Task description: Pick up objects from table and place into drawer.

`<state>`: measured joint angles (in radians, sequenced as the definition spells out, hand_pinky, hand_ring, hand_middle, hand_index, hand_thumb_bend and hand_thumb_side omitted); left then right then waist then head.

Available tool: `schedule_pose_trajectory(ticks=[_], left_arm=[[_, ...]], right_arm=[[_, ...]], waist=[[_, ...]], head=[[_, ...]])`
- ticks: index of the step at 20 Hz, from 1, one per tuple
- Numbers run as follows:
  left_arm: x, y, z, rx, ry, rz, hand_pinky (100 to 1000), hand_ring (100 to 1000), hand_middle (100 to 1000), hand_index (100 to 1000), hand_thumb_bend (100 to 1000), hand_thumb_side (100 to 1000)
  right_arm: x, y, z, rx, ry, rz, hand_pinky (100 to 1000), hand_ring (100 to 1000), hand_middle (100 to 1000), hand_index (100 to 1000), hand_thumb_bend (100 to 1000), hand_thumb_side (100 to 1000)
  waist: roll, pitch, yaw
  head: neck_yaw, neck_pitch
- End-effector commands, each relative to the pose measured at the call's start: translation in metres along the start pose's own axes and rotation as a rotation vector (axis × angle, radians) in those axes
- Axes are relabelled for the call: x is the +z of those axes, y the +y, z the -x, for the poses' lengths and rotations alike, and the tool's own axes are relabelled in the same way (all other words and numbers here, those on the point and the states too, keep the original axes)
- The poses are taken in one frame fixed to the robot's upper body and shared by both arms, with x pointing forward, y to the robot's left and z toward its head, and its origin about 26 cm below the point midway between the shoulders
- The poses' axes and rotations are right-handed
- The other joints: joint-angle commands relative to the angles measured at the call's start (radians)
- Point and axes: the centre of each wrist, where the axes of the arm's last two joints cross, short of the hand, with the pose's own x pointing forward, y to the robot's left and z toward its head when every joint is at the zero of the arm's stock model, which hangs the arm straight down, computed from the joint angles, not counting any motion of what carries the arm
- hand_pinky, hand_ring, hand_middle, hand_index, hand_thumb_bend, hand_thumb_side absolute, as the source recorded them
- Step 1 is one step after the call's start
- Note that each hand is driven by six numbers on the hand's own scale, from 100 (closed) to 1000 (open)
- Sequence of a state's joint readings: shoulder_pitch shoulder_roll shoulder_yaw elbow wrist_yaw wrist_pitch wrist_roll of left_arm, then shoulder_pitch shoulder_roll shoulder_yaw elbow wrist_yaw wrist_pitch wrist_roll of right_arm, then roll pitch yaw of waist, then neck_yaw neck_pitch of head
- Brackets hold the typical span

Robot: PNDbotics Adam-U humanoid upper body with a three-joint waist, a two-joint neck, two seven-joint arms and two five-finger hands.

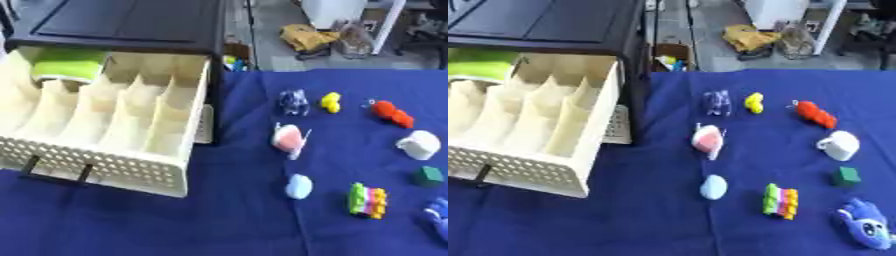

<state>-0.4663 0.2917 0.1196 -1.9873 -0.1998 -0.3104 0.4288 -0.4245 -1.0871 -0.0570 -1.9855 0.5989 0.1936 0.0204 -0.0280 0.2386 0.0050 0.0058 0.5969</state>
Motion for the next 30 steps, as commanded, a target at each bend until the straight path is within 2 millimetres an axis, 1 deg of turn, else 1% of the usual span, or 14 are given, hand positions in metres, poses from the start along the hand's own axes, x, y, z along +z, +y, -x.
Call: schedule_pose_trajectory(ticks=[1,5,8,9,13,16,25,26,30], left_arm=[[-0.007,0.003,-0.004,-0.006,-0.032,0.021,412,525,590,774,190,1000],[-0.007,0.003,-0.004,-0.004,-0.033,0.028,412,525,589,774,189,1000],[-0.007,0.003,-0.004,-0.003,-0.032,0.03,412,525,589,774,189,1000],[-0.007,0.003,-0.004,-0.003,-0.033,0.03,412,525,587,774,189,1000],[-0.008,0.0,-0.005,0.009,-0.035,0.042,411,525,586,774,186,1000],[-0.008,-0.001,-0.005,0.014,-0.035,0.048,411,525,585,774,186,1000],[-0.007,-0.002,-0.006,0.025,-0.029,0.059,410,524,583,774,183,1000],[-0.007,-0.002,-0.006,0.026,-0.028,0.06,410,524,583,774,182,1000],[-0.007,-0.003,-0.005,0.027,-0.026,0.059,409,524,583,774,182,1000]], right_arm=[[-0.003,-0.016,0.0,0.053,-0.024,-0.132,801,844,787,899,389,1000],[-0.004,-0.018,-0.001,0.1,-0.039,-0.297,807,852,822,916,376,1000],[-0.005,-0.02,-0.001,0.114,-0.041,-0.339,807,852,822,916,376,1000],[-0.005,-0.02,-0.002,0.116,-0.043,-0.348,814,864,850,934,396,1000],[0.002,-0.005,-0.005,0.106,-0.054,-0.502,818,872,851,942,412,1000],[0.003,0.002,-0.011,0.075,-0.047,-0.592,821,883,864,951,428,1000],[-0.001,0.008,-0.025,0.024,-0.06,-0.762,825,897,868,991,440,1000],[-0.002,0.008,-0.026,0.02,-0.059,-0.775,827,902,864,994,454,1000],[-0.003,0.011,-0.03,-0.013,-0.039,-0.833,831,909,827,978,499,943]], waist=[[-0.003,-0.022,0.0],[-0.006,-0.024,0.002],[-0.006,-0.025,0.003],[-0.007,-0.025,0.003],[-0.009,-0.025,0.01],[-0.009,-0.027,0.014],[-0.011,-0.031,0.024],[-0.01,-0.031,0.024],[-0.009,-0.03,0.024]], head=[[0.006,0.001],[0.005,0.0],[0.005,0.0],[0.004,0.0],[-0.011,-0.006],[-0.016,-0.006],[-0.031,-0.001],[-0.031,-0.001],[-0.03,-0.001]])
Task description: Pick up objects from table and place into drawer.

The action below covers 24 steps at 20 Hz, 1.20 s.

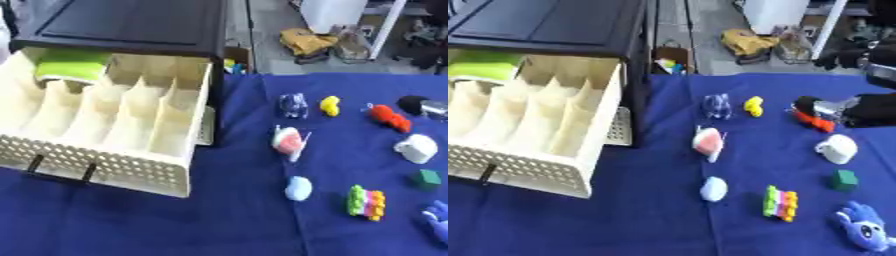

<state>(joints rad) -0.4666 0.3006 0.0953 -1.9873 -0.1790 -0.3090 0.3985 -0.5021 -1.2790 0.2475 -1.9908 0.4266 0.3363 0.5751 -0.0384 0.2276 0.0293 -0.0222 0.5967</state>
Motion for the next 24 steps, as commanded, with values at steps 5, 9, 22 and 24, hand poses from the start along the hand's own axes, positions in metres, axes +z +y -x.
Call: schedule_pose_trajectory(ticks=[5,9,22,24], left_arm=[[-0.007,0.002,-0.004,0.0,-0.031,0.011,408,524,582,774,182,1000],[-0.007,0.001,-0.004,0.001,-0.03,0.01,407,524,582,774,181,1000],[-0.007,0.0,-0.004,0.003,-0.026,0.008,404,523,580,774,173,1000],[-0.006,0.0,-0.004,0.004,-0.026,0.007,404,522,579,774,170,1000]], right_arm=[[0.002,-0.008,-0.003,-0.057,0.009,-0.099,820,899,770,978,529,829],[0.001,-0.006,-0.004,-0.077,0.012,-0.171,727,828,620,999,487,720],[-0.002,0.001,-0.007,-0.106,-0.005,-0.27,725,807,594,979,387,507],[-0.003,0.003,-0.008,-0.109,-0.01,-0.276,732,813,600,976,422,501]], waist=[[0.003,-0.017,-0.001],[0.004,-0.014,-0.001],[0.004,-0.007,-0.003],[0.004,-0.006,-0.002]], head=[[0.002,-0.001],[0.003,-0.002],[0.001,-0.008],[-0.001,-0.009]])
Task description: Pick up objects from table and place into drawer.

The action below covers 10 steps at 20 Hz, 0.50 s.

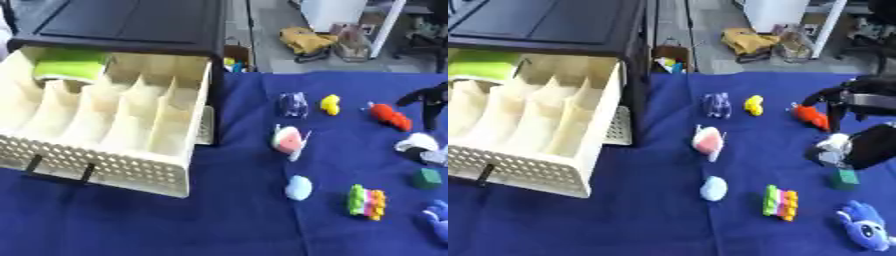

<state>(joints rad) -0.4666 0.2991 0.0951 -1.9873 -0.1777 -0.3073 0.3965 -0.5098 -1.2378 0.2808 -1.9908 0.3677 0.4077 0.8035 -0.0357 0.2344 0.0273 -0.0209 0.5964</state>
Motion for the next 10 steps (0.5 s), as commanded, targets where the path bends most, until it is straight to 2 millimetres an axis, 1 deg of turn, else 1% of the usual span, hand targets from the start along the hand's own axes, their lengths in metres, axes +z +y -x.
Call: schedule_pose_trajectory(ticks=[1,5,7,10], left_arm=[[-0.0065,0.0002,-0.0044,0.002,-0.028,0.006,403,522,579,774,170,1000],[-0.0065,-0.0001,-0.0045,0.004,-0.028,0.006,402,522,578,772,158,1000],[-0.0065,-0.0004,-0.0045,0.005,-0.027,0.006,401,522,577,772,154,1000],[-0.0064,-0.0008,-0.0046,0.006,-0.026,0.006,400,521,576,771,151,1000]], right_arm=[[0.0046,-0.0049,-0.0017,-0.002,0.008,-0.012,732,814,599,974,433,499],[0.0006,-0.001,-0.0048,-0.006,0.004,-0.043,733,822,594,970,583,525],[-0.0019,0.0018,-0.0065,-0.012,0.008,-0.068,723,824,591,968,616,532],[-0.0046,0.0037,-0.0094,-0.023,0.006,-0.093,716,824,572,966,621,533]], waist=[[0.001,-0.012,0.0],[0.001,-0.011,0.002],[0.0,-0.009,0.003],[-0.001,-0.008,0.003]], head=[[-0.002,-0.009],[-0.005,-0.01],[-0.007,-0.011],[-0.008,-0.011]])
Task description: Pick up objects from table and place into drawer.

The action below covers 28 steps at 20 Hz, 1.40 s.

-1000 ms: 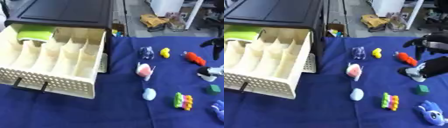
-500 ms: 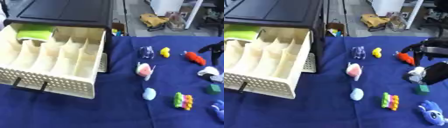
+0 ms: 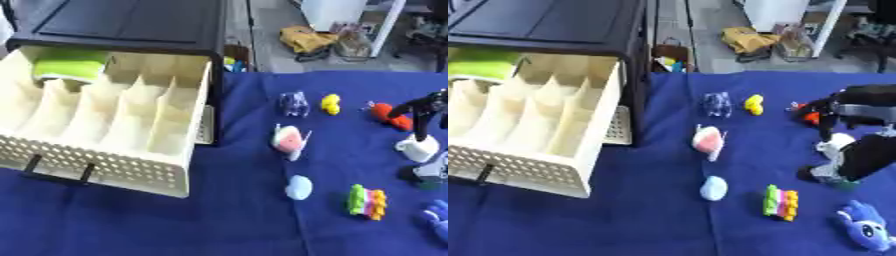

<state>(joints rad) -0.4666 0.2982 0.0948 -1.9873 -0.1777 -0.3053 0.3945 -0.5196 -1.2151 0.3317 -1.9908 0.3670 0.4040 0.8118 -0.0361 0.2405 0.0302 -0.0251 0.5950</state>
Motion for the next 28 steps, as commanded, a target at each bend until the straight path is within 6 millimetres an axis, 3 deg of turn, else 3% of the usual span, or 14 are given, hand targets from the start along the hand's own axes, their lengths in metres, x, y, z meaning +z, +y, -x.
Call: schedule_pose_trajectory(ticks=[1,4,5,9,10,11,15,17,23,28], left_arm=[[-0.007,-0.001,-0.005,0.006,-0.029,0.005,400,521,576,771,151,1000],[-0.007,-0.001,-0.005,0.006,-0.028,0.005,398,521,575,770,152,1000],[-0.007,-0.001,-0.005,0.007,-0.028,0.004,396,520,574,770,152,1000],[-0.007,-0.001,-0.005,0.007,-0.028,0.004,396,520,574,770,152,1000],[-0.006,-0.001,-0.005,0.007,-0.028,0.004,392,520,574,769,152,1000],[-0.006,-0.001,-0.005,0.008,-0.027,0.005,391,519,574,769,152,1000],[-0.006,-0.002,-0.005,0.01,-0.026,0.007,390,519,574,768,150,1000],[-0.006,-0.002,-0.005,0.01,-0.026,0.008,389,519,574,768,151,1000],[-0.006,-0.003,-0.005,0.013,-0.026,0.009,381,518,573,767,152,1000],[-0.007,-0.003,-0.005,0.014,-0.026,0.012,379,517,570,764,150,1000]], right_arm=[[0.004,-0.005,-0.003,-0.032,0.039,-0.056,715,824,567,965,619,532],[0.001,-0.003,-0.006,-0.045,0.039,-0.083,698,805,522,962,609,533],[0.0,-0.002,-0.006,-0.049,0.04,-0.09,657,755,468,957,615,530],[-0.002,0.0,-0.007,-0.061,0.043,-0.102,657,755,468,957,615,530],[-0.002,0.0,-0.007,-0.062,0.043,-0.103,621,677,409,948,646,543],[-0.003,0.002,-0.008,-0.064,0.045,-0.107,626,683,414,949,659,547],[-0.007,0.006,-0.011,-0.071,0.048,-0.121,661,741,454,941,702,559],[-0.009,0.008,-0.014,-0.073,0.049,-0.127,689,791,535,930,741,569],[-0.016,0.013,-0.021,-0.092,0.039,-0.143,704,830,714,920,732,557],[-0.018,0.015,-0.023,-0.122,0.046,-0.154,699,833,758,920,717,550]], waist=[[0.0,-0.013,0.0],[-0.001,-0.012,0.002],[-0.001,-0.012,0.002],[-0.001,-0.011,0.004],[-0.001,-0.011,0.004],[0.0,-0.01,0.005],[0.001,-0.009,0.009],[0.001,-0.008,0.012],[0.001,-0.007,0.019],[0.0,-0.005,0.021]], head=[[-0.004,-0.01],[-0.006,-0.011],[-0.006,-0.012],[-0.006,-0.012],[-0.007,-0.012],[-0.009,-0.011],[-0.014,-0.009],[-0.016,-0.009],[-0.02,-0.01],[-0.021,-0.01]])
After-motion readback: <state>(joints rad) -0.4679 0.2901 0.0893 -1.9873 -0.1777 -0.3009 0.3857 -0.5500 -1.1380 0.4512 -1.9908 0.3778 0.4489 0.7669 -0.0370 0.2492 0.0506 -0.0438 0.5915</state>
